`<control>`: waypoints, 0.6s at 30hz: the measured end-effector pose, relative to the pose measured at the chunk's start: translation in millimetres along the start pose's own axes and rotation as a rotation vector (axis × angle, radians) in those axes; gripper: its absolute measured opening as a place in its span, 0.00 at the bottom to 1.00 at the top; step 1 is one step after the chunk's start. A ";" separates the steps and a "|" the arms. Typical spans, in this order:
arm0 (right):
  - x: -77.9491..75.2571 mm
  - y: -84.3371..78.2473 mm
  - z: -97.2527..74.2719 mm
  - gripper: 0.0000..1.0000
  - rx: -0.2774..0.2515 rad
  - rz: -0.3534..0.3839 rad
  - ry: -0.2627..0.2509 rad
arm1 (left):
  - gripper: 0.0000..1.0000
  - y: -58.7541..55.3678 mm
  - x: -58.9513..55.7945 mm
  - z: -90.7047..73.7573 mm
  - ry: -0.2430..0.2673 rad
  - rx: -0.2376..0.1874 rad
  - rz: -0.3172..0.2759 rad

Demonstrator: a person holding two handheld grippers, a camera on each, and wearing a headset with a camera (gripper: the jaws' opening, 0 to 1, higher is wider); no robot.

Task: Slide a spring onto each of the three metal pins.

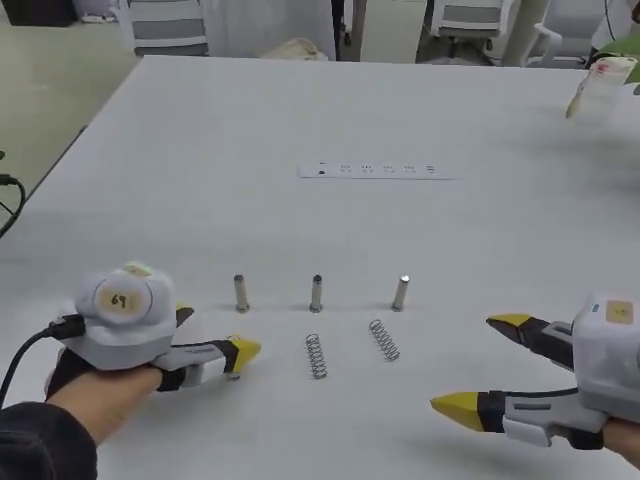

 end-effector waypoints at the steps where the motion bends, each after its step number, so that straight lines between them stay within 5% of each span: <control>1: 0.0 0.1 0.0 0.78 -0.001 0.000 0.000 | 0.59 -0.9 -0.4 -0.2 0.001 0.003 0.002; 18: -1.5 1.7 -0.9 0.78 0.000 -0.002 -0.001 | 0.55 -9.0 -6.8 7.9 -0.007 0.020 0.036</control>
Point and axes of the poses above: the centre of the closed fingertips' face, and the gripper's own axes: z roughly forward along the fingers, x roughly to its left, y roughly out of its top, the point moved 5 cm from there along -z, roughly backward along the fingers, and after that the axes turned 3 degrees about z, right-handed, at the moved point
